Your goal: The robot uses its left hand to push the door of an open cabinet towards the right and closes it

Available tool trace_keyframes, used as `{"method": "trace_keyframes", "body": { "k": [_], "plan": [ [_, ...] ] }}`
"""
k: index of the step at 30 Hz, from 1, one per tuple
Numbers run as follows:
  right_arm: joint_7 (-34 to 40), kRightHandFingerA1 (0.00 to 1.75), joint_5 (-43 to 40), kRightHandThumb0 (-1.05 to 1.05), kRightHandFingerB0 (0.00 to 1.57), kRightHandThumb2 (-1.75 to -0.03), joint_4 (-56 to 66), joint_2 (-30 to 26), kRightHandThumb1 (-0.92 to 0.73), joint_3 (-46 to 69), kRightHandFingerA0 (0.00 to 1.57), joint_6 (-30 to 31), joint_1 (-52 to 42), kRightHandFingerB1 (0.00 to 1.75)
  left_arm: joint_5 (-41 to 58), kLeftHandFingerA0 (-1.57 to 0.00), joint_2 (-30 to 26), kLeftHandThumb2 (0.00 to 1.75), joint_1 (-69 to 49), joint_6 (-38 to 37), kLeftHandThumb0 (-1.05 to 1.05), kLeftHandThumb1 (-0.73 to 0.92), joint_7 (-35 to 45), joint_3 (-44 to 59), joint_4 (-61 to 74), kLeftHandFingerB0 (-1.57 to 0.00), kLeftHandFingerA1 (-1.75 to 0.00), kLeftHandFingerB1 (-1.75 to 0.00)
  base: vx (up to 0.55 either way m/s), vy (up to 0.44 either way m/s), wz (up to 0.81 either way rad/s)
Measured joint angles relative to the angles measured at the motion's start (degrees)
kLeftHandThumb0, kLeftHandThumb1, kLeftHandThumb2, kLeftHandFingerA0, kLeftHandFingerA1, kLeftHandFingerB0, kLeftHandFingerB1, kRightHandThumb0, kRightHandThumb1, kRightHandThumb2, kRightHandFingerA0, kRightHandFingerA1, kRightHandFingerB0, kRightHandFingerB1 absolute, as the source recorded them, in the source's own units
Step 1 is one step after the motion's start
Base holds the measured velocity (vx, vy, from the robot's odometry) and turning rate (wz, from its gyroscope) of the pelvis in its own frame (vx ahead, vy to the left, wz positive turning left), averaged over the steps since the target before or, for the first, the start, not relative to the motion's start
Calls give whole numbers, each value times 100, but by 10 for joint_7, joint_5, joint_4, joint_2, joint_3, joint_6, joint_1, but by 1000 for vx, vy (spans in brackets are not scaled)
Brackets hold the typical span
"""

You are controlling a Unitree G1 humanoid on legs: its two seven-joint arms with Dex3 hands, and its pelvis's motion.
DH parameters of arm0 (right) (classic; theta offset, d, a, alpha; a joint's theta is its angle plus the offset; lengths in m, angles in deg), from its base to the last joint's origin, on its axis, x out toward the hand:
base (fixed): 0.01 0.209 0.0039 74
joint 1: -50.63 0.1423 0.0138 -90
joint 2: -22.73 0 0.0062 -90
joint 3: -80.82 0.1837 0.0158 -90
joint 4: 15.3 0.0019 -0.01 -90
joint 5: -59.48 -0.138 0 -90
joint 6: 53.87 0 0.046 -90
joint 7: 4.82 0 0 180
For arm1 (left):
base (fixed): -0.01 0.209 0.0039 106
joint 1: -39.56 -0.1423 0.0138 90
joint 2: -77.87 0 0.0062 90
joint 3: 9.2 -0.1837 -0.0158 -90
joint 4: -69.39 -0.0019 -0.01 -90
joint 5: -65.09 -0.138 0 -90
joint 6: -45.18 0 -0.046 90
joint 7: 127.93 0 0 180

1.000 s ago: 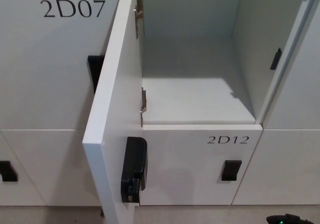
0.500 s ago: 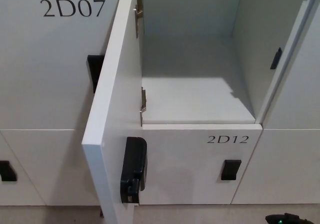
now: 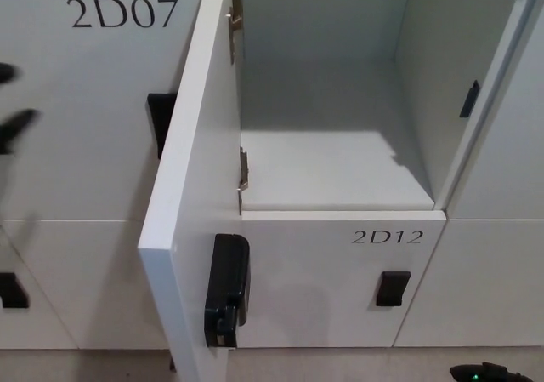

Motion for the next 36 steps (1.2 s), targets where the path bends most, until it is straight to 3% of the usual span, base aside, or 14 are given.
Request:
{"method": "trace_keyframes", "body": {
  "k": [10, 11, 14, 15, 16, 17, 19, 20, 22, 23, 26, 27, 29, 36],
  "plan": [
    [1, 33, 0, -57, 21, -67, 3, 1, -91, 4, 25, -1, 1, 30, -42, -16, 181, 104, 23, 31, -82, 80, -3, -87, 16, -11, -41, -39, 1, 0, 1],
    [1, 33, -1, -58, 20, -67, 4, 2, -91, 5, 25, -2, 2, 29, -46, -1, 195, 111, 27, 39, -35, 50, -4, -94, 17, 0, -47, -48, 0, 0, 0],
    [1, 33, 0, -58, 20, -67, 4, 4, -91, 5, 25, -2, 2, 29, -49, -1, 216, 111, 28, 52, -35, 50, -4, -104, 17, 0, -47, -48, -1, 1, 10],
    [1, 33, 0, -59, 19, -67, 4, 6, -92, 5, 24, -2, 2, 29, -53, -13, 229, 115, 28, 61, -85, 81, -5, -110, 17, -6, -43, -36, 0, 0, 0],
    [1, 33, 0, -59, 19, -67, 4, 7, -92, 5, 24, -2, 2, 29, -54, -13, 234, 115, 28, 64, -85, 81, -5, -112, 17, -6, -43, -36, 0, 0, 0],
    [1, 34, 0, -60, 19, -67, 5, 9, -92, 5, 24, -2, 2, 29, -58, -19, 247, 82, 28, 74, -92, 92, -5, -118, 17, -10, -35, -26, 0, 0, 0],
    [1, 34, 0, -60, 19, -67, 5, 10, -92, 5, 24, -2, 1, 29, -59, -19, 255, 82, 28, 79, -92, 92, -6, -122, 17, -10, -35, -26, 0, 0, 0],
    [1, 49, 0, -66, 30, -101, 5, 12, -73, 4, 27, -2, 1, 49, -63, 0, 276, 124, 28, 89, -82, 80, -5, -132, 17, 0, -48, -23, 0, 0, 0],
    [1, 49, 0, -66, 30, -101, 6, 13, -73, 4, 27, -2, 1, 49, -66, 0, 296, 126, 28, 93, -87, 81, -4, -139, 17, 0, -47, -18, 0, 0, 0],
    [1, 49, 0, -66, 30, -101, 6, 14, -73, 3, 27, -3, 0, 49, -67, 0, 310, 123, 27, 94, -95, 86, -3, -144, 17, 0, -20, 0, 0, 0, 0],
    [0, 49, 0, -66, 30, -101, 7, 16, -73, 3, 27, -7, -1, 49, -67, 0, 373, 123, 27, 94, -95, 86, 1, -162, 23, 0, -20, 0, 0, 0, 0],
    [0, 49, 0, -66, 30, -101, 7, 16, -73, 3, 27, -8, -2, 49, -67, 0, 393, 128, 26, 94, -85, 91, 2, -168, 26, 0, 0, 0, 0, 0, 0],
    [0, 49, 0, -66, 30, -101, 8, 17, -73, 3, 27, -10, -3, 49, -67, 0, 427, 130, 24, 91, -86, 92, 7, -184, 36, 0, 0, 0, 11, 1, -8],
    [1, 49, -1, -66, 30, -101, 14, 6, -73, 9, 27, -29, -16, 49, -73, 0, 427, 109, 17, 65, -91, 89, 39, -266, 106, 0, -10, -9, 4, 6, 2]
  ]
}}
